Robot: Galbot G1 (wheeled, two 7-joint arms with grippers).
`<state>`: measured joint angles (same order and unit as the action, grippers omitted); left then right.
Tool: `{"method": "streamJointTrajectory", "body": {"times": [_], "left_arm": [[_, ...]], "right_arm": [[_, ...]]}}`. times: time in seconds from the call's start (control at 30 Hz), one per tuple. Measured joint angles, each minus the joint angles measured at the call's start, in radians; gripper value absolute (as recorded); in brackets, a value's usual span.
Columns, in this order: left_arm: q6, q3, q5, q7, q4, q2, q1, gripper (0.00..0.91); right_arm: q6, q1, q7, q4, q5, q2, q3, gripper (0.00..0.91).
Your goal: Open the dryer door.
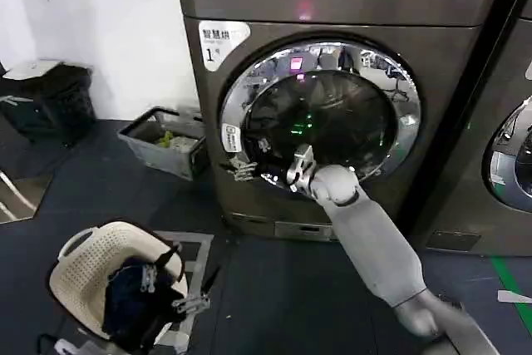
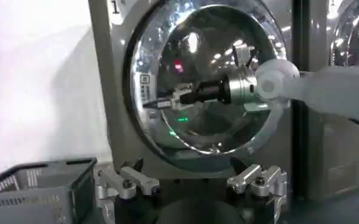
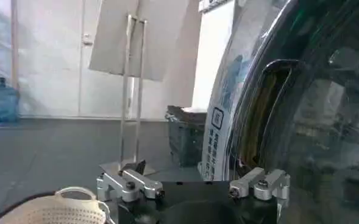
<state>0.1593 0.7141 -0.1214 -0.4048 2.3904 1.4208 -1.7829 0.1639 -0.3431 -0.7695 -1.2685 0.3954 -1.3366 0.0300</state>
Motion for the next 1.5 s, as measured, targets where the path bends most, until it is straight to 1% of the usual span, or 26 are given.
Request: {"method": "streamJointTrajectory", "body": {"times": [0.1,0.17,0.23,0.43,0.6,0.73,0.97,1.1,1.27,1.37,1.5], "left_arm": [[0.05,0.005,-0.031,0.008,0.007,-0.006,0.009,0.907],[0.08,0.014,-0.055,-0.009,0.01,-0.008,0.017,0.907],[0.089,0.023,-0.08,-0.023,0.012,-0.01,0.023,0.907],[0.082,0.053,-0.144,-0.046,-0.001,-0.016,0.051,0.907],[0.08,0.083,-0.202,-0.074,-0.016,-0.03,0.076,0.907],[0.068,0.107,-0.23,-0.103,-0.041,-0.045,0.102,0.907],[0.06,0.154,-0.288,-0.136,-0.084,-0.069,0.151,0.907],[0.071,0.182,-0.322,-0.128,-0.109,-0.095,0.185,0.907],[0.085,0.197,-0.368,-0.113,-0.145,-0.139,0.225,0.907],[0.087,0.194,-0.413,-0.108,-0.163,-0.169,0.252,0.907],[0.068,0.186,-0.482,-0.111,-0.193,-0.213,0.293,0.907]], "right_arm": [[-0.012,-0.007,-0.042,-0.001,0.017,0.009,-0.002,0.907],[-0.013,-0.011,-0.069,-0.005,0.027,0.014,-0.003,0.907],[-0.012,-0.017,-0.106,-0.013,0.027,0.021,-0.007,0.907],[-0.024,-0.026,-0.13,-0.033,0.034,0.034,-0.006,0.907],[-0.036,-0.041,-0.17,-0.06,0.064,0.056,-0.011,0.907],[-0.06,-0.065,-0.214,-0.102,0.074,0.085,-0.02,0.907],[-0.062,-0.111,-0.276,-0.181,0.111,0.145,-0.025,0.907],[-0.053,-0.138,-0.308,-0.22,0.152,0.18,-0.027,0.907],[-0.05,-0.173,-0.353,-0.264,0.171,0.216,-0.03,0.907],[-0.063,-0.198,-0.403,-0.284,0.18,0.236,-0.046,0.907],[-0.078,-0.23,-0.439,-0.31,0.198,0.261,-0.064,0.907]]}}
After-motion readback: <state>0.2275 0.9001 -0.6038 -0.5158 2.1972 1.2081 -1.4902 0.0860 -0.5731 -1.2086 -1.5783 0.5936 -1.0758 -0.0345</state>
